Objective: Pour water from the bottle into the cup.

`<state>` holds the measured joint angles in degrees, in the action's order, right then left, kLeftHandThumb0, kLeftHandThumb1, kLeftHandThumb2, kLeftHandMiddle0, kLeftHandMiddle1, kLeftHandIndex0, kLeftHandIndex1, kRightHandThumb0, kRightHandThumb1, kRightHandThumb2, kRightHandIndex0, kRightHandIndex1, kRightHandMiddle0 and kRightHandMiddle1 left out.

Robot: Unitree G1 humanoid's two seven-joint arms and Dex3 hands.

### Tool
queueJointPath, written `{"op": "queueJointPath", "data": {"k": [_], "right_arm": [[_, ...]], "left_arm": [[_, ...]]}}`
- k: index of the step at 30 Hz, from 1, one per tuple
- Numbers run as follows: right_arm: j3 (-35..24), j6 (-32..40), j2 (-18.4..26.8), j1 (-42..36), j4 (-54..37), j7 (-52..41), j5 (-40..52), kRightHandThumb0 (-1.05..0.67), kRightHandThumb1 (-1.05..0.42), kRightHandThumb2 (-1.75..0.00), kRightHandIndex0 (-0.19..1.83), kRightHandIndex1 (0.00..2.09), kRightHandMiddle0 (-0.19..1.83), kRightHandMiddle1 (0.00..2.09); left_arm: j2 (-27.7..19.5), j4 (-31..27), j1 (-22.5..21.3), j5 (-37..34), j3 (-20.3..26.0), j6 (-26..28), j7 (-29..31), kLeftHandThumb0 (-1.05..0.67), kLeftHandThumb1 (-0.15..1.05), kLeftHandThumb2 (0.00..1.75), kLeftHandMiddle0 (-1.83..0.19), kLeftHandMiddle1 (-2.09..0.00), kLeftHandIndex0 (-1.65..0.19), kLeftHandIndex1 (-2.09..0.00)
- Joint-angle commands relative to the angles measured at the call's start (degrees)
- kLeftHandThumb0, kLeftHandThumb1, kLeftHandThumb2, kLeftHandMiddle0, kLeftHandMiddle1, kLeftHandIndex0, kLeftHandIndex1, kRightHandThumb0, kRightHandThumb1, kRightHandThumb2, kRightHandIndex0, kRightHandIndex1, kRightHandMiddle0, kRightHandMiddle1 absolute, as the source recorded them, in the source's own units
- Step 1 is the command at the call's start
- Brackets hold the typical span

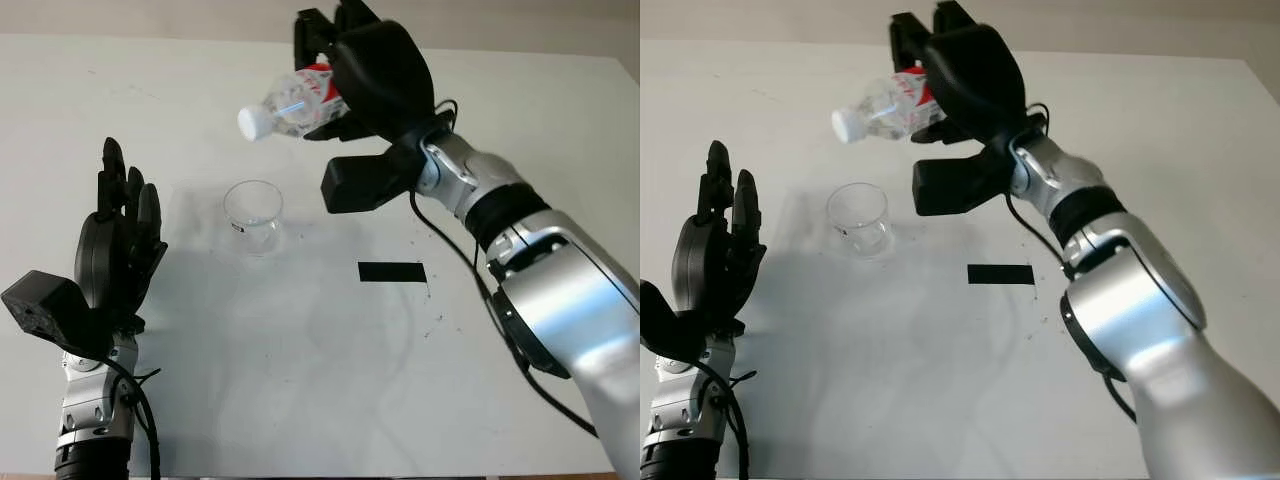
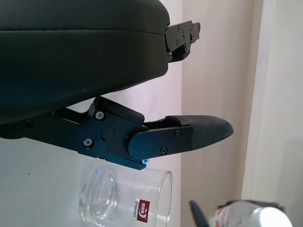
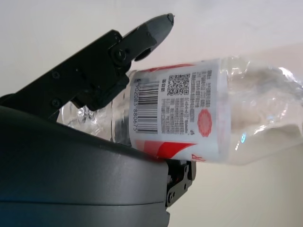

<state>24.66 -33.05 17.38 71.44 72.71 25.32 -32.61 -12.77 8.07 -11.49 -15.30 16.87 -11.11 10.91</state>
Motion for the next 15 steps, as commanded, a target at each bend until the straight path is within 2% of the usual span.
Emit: {"op": "queueJointPath", "data": {"k": [1,7,11,15], "right_arm": [[-5.0,-1.9,-0.2,-2.0,-2.2,-6.1,5.9,-0.24,-1.04,-0.17,1.29,2.09,1.05,2.09],[-17.4,0.3,-1.2,-8.5,-9.9,-27.0,24.5,-0.24,-1.05,-0.30,1.19,2.09,1.08,2.09],[-24.2,13.1,-2.2,-15.4,-22.0,-40.5,37.6,-0.23,-1.05,-0.39,1.32,2.09,1.15,2.09],[-26.6,25.3,-1.9,-23.9,-36.9,-45.1,43.1,-0.25,-1.05,-0.42,1.35,2.09,1.11,2.09]], "left_arm": [[0.0,-1.3,1.2,0.0,0.4,-0.5,-0.2,-0.75,1.05,0.50,0.19,0.00,0.19,0.00],[-0.2,-1.5,1.7,-0.5,0.8,-0.7,0.4,-0.74,1.05,0.50,0.19,0.00,0.19,0.00],[-0.3,-1.6,1.8,-0.7,0.7,-0.6,0.9,-0.75,1.05,0.51,0.19,0.00,0.19,0.00],[-0.1,-0.9,1.5,-0.8,0.7,-0.9,1.2,-0.74,1.05,0.52,0.19,0.00,0.19,0.00]]}}
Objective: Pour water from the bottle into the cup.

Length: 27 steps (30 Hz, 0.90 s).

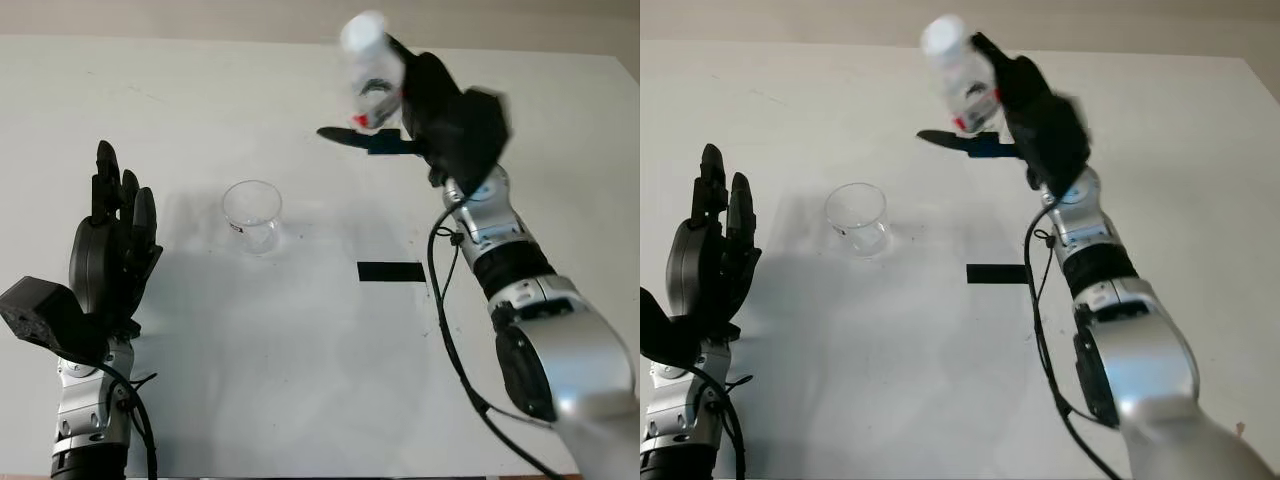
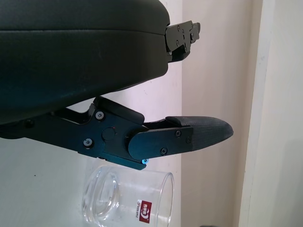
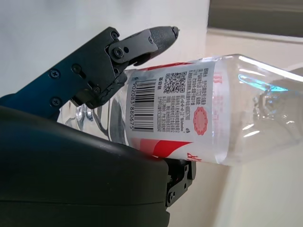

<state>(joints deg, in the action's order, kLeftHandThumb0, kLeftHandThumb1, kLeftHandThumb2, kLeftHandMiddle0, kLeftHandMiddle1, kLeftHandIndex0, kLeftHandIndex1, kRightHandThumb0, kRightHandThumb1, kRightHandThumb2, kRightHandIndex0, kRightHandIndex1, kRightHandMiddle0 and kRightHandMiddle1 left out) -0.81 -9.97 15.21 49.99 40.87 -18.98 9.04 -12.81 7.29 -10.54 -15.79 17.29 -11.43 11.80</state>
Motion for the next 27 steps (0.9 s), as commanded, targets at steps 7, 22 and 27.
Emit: {"op": "queueJointPath", "data": {"k": [7,22,27], "right_arm": [[-3.7,23.5,1.4,-15.8,-27.3,-2.4,7.4,-0.35,-1.05,-0.41,1.20,2.09,0.88,2.09],[-0.5,32.2,1.9,-27.6,-40.3,-1.3,2.2,-0.45,-1.05,-0.47,1.11,2.09,0.79,2.09],[1.3,30.6,1.4,-29.1,-40.4,-2.3,0.7,-0.44,-1.05,-0.49,1.07,2.09,0.71,2.09]], "left_arm": [[0.2,-0.4,0.9,-0.4,0.1,-0.1,0.3,-0.74,1.05,0.54,0.19,0.00,0.19,0.00],[0.4,-0.3,1.2,-0.8,0.0,-0.1,0.7,-0.73,1.05,0.55,0.19,0.00,0.19,0.00],[0.3,-0.9,1.5,-1.3,0.0,0.3,0.7,-0.73,1.05,0.54,0.19,0.00,0.19,0.00]]}}
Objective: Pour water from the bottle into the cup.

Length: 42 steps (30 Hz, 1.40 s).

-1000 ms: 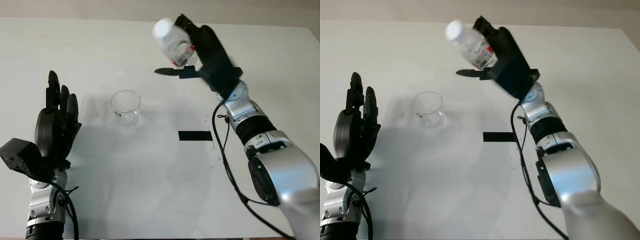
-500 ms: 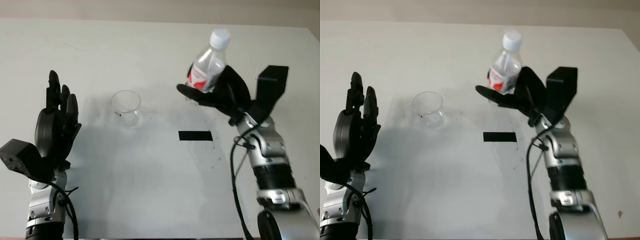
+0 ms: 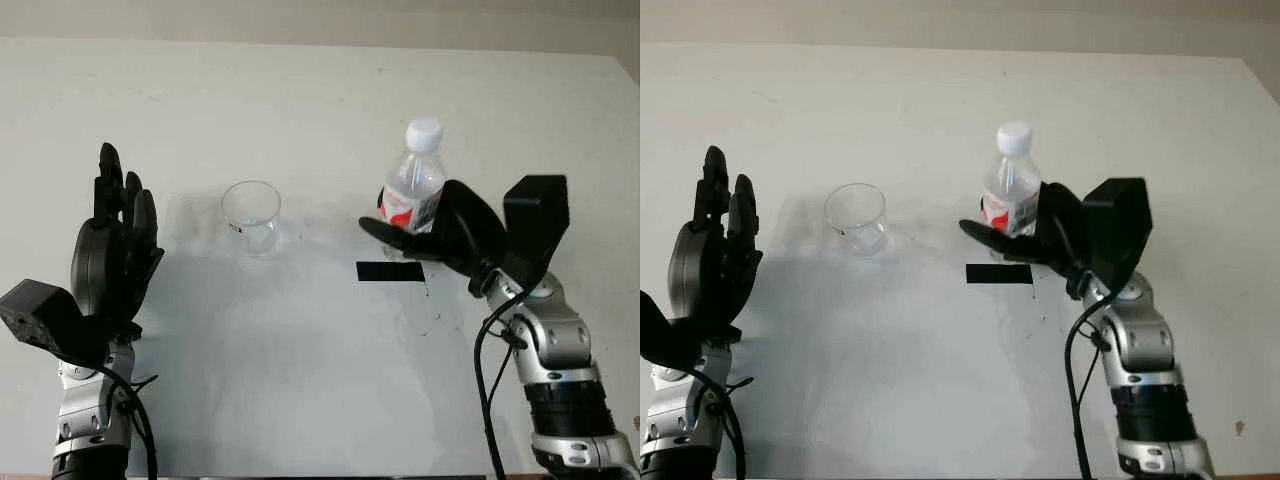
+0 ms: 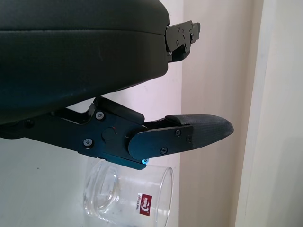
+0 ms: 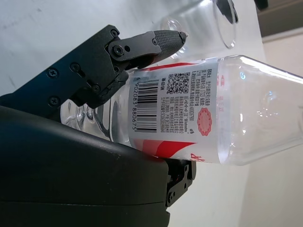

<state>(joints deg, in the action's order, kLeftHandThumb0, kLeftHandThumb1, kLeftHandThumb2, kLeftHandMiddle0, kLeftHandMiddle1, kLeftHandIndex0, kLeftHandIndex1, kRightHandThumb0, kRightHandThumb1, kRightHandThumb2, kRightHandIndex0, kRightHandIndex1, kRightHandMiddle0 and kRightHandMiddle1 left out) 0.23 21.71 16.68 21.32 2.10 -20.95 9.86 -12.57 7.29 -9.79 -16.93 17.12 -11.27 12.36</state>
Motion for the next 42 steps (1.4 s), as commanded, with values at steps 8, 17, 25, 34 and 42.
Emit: {"op": "queueJointPath", "data": {"k": [8,17,25,34,42], "right_arm": [[0.9,-1.0,-2.9,-1.6,1.6,-1.4,1.0,-0.46,-1.05,-0.49,1.02,2.09,0.71,2.09],[2.9,-5.9,-7.1,-4.1,4.4,2.1,-2.2,-0.47,-1.05,-0.49,0.82,2.09,0.64,2.09],[2.5,-8.6,-8.7,-4.5,7.4,4.5,-3.6,-0.49,-1.05,-0.45,0.53,2.09,0.39,2.09],[2.2,-12.2,-7.0,-4.2,9.5,5.3,-6.7,-0.53,-1.05,-0.45,0.41,2.09,0.29,2.09],[-0.4,-12.9,-4.1,-3.3,9.5,3.5,-6.3,-0.52,-1.05,-0.44,0.38,2.09,0.24,2.09]], "left_arm": [[-0.1,-0.6,0.6,0.1,0.1,0.2,-0.1,-0.73,1.05,0.54,0.19,0.00,0.19,0.00],[-0.4,-1.2,0.9,-0.7,0.4,0.9,0.2,-0.72,1.05,0.54,0.19,0.00,0.19,0.00],[-0.9,-0.6,0.8,-1.1,1.2,0.7,1.4,-0.73,1.05,0.52,0.19,0.00,0.19,0.00],[-1.1,-0.7,0.4,-0.4,1.1,0.7,1.1,-0.73,1.05,0.54,0.19,0.00,0.19,0.00],[-1.1,-0.8,0.1,-0.2,0.9,0.9,1.1,-0.73,1.05,0.55,0.19,0.00,0.19,0.00]]}}
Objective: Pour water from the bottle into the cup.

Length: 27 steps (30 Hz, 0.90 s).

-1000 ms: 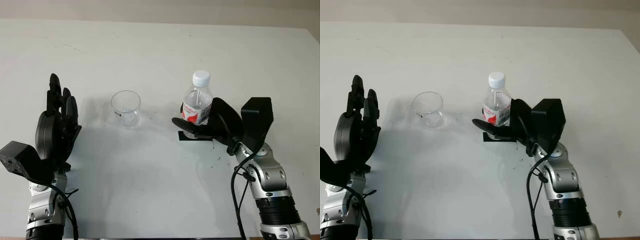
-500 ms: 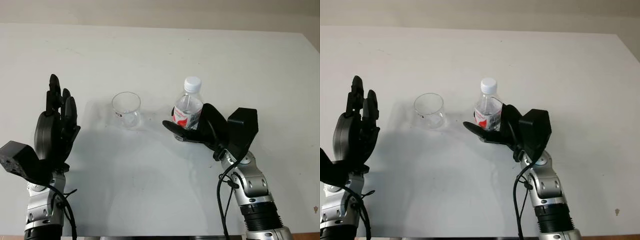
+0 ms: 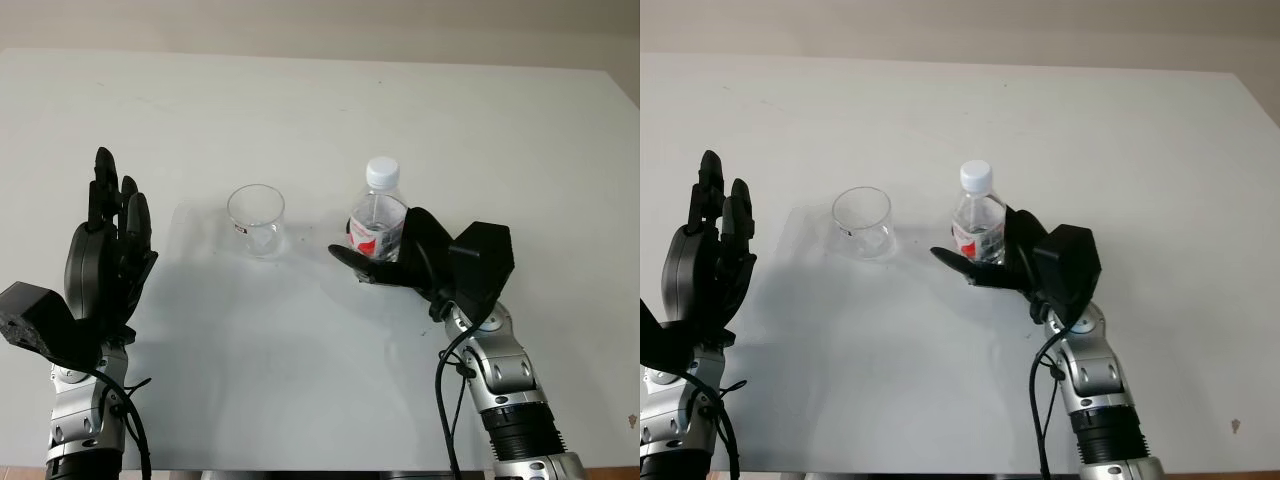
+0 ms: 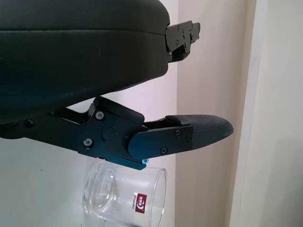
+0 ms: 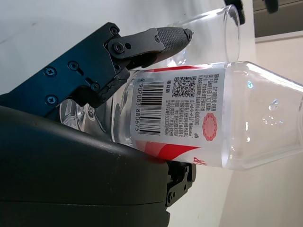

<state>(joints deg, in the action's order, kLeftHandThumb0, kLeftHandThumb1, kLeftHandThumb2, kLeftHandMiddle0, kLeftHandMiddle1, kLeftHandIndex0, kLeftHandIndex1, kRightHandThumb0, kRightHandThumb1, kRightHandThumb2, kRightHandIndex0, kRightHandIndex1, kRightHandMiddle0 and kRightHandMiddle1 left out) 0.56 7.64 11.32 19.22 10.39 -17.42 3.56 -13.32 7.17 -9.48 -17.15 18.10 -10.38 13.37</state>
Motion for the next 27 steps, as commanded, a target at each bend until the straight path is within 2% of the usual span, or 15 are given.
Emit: {"op": "queueJointPath", "data": {"k": [1,16,20,27], "right_arm": [[-1.0,2.0,1.5,-1.2,0.6,0.1,-0.1,-0.51,-1.05,-0.43,0.38,2.09,0.24,2.09],[-1.4,2.9,1.6,-1.8,0.6,-1.6,1.4,-0.52,-1.05,-0.41,0.38,2.09,0.24,2.09],[-0.6,2.6,1.5,-2.1,0.8,-1.8,1.1,-0.56,-1.05,-0.37,0.28,2.09,0.21,2.09],[-0.4,0.3,0.2,-2.5,2.3,-2.0,1.4,-0.61,-1.05,-0.31,0.05,2.07,0.03,2.08]], "left_arm": [[-0.2,-0.7,-0.2,0.0,-0.1,0.1,0.0,-0.73,1.05,0.55,0.19,0.00,0.19,0.00],[-0.3,-0.7,-0.1,-0.1,0.1,-0.4,0.1,-0.73,1.05,0.54,0.19,0.00,0.19,0.00],[-0.1,-1.2,0.0,-0.5,0.2,0.0,-0.1,-0.73,1.05,0.53,0.19,0.00,0.19,0.00],[-0.3,-0.4,-0.1,-0.5,0.5,-1.2,0.1,-0.72,1.05,0.53,0.19,0.00,0.19,0.00]]}}
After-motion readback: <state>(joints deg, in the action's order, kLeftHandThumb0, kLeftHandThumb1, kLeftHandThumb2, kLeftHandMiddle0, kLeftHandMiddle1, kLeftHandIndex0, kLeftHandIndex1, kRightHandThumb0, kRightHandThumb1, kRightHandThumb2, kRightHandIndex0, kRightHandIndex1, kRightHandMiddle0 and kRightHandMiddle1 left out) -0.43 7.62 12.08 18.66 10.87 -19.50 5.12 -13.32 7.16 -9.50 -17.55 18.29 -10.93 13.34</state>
